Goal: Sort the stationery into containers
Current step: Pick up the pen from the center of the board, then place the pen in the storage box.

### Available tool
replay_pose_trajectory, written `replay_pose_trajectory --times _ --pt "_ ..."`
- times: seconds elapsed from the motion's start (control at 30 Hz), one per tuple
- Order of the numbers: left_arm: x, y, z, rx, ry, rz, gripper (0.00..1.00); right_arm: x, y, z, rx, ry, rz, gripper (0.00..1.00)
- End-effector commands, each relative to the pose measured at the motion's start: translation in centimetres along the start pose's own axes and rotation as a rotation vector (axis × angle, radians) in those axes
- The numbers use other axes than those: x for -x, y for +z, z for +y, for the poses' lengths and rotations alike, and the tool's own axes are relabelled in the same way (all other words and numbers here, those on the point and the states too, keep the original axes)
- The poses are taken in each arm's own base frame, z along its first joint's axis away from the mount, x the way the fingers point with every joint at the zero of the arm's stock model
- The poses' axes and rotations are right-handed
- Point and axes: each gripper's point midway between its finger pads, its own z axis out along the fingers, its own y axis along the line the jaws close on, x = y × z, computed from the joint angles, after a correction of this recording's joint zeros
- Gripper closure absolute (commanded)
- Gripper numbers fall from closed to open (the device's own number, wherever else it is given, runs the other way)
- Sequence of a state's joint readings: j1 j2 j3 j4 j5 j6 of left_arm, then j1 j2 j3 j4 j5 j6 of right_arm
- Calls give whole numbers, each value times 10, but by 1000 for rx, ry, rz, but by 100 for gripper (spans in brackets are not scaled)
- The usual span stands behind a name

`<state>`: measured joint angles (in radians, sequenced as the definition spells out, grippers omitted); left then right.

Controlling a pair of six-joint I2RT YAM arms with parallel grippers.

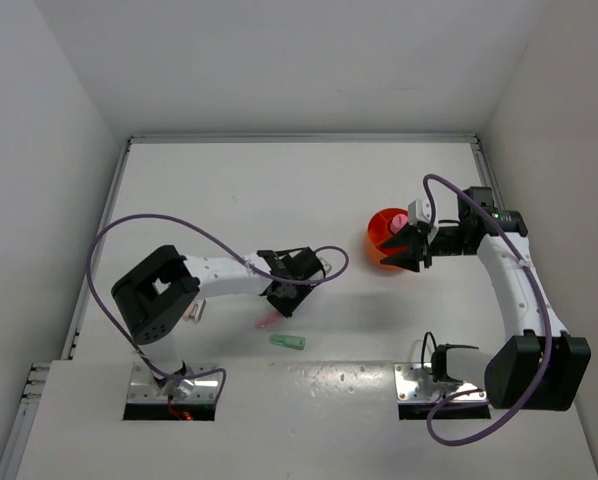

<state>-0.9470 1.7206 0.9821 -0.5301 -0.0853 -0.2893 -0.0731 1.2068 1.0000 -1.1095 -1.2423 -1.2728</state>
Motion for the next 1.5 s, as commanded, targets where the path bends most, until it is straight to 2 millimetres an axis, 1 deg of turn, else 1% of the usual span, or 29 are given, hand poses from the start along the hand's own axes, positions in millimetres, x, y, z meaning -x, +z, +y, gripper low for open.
replay_pose_trajectory --times 0.0,0.07,0.13,0.17,0.23,0.3,0.33,0.37,0.4,0.43,0.47,0.5,0.53,0.57,0.6,0.63,0.67,0.73,0.77,0.8,0.83,0.93,1.0,1.07,1.17,1.23,1.3,1.4,1.47 --pt "-17 11 10 30 6 73 80 20 -2 -4 -10 -86 -66 62" --pt "-10 7 9 26 -7 54 85 17 -1 -2 -8 -77 -66 62" --pt "10 -4 6 14 -24 -9 93 17 -1 -2 -8 -77 -66 62" --pt "36 -23 4 6 -44 -96 95 17 -1 -2 -8 -77 -66 62" --pt "67 -49 0 1 -57 -218 96 15 -1 -3 -9 -77 -55 60" --pt "112 -83 -9 -38 -105 -404 96 16 -2 -5 -19 -91 -47 40" --pt "134 -113 -11 -68 -119 -524 100 15 -3 -7 -24 -86 -37 26" --pt "168 -141 -21 -126 -160 -690 100 11 -3 -10 -37 -96 -23 5" --pt "183 -159 -20 -142 -194 -789 100 8 -4 -10 -52 -61 -1 6" --pt "189 -167 -25 -166 -211 -860 100 2 -5 -12 -72 -31 20 20" --pt "214 -198 -30 -214 -263 -1006 100 -2 -10 -36 -151 -81 71 89" --pt "222 -204 -30 -210 -288 -1051 100 -3 -13 -49 -217 -43 88 100" --pt "235 -213 -24 -185 -320 -1104 100 -5 -16 -51 -294 106 88 100" --pt "246 -205 -30 -173 -342 -1107 100 -4 -31 -83 -452 35 129 100" --pt "254 -205 -34 -163 -351 -1122 100 -14 -38 -92 -556 78 136 100" --pt "266 -214 -32 -138 -381 -1161 100 -9 -46 -100 -672 177 90 100" --pt "271 -211 -39 -144 -393 -1173 100 -1 -71 -115 -858 146 91 95" --pt "287 -211 -44 -171 -453 -1249 100 16 -96 -130 -1042 143 14 71" --pt "293 -215 -44 -184 -481 -1284 100 16 -108 -135 -1124 151 10 67" --pt "301 -228 -43 -218 -524 -1366 100 21 -114 -136 -1156 148 -4 67" --pt "303 -221 -48 -239 -549 -1380 100 23 -119 -138 -1178 151 -18 67" --pt "313 -226 -45 -255 -600 -1466 100 22 -120 -139 -1195 175 -41 70" --pt "323 -219 -47 -264 -591 -1469 100 18 -117 -138 -1184 183 -37 70" --pt "331 -214 -37 -287 -610 -1471 100 15 -116 -138 -1184 183 -37 70" --pt "336 -218 -51 -384 -600 -1481 100 16 -116 -139 -1187 172 -45 70" --pt "335 -201 -55 -398 -596 -1466 100 13 -117 -139 -1197 174 -42 70" --pt "335 -201 -56 -432 -625 -1476 100 13 -117 -139 -1197 174 -42 71" --pt "334 -181 -57 -439 -649 -1470 100 16 -118 -138 -1200 174 -53 71" --pt "337 -179 -59 -453 -660 -1479 100 17 -121 -139 -1211 169 -58 71"
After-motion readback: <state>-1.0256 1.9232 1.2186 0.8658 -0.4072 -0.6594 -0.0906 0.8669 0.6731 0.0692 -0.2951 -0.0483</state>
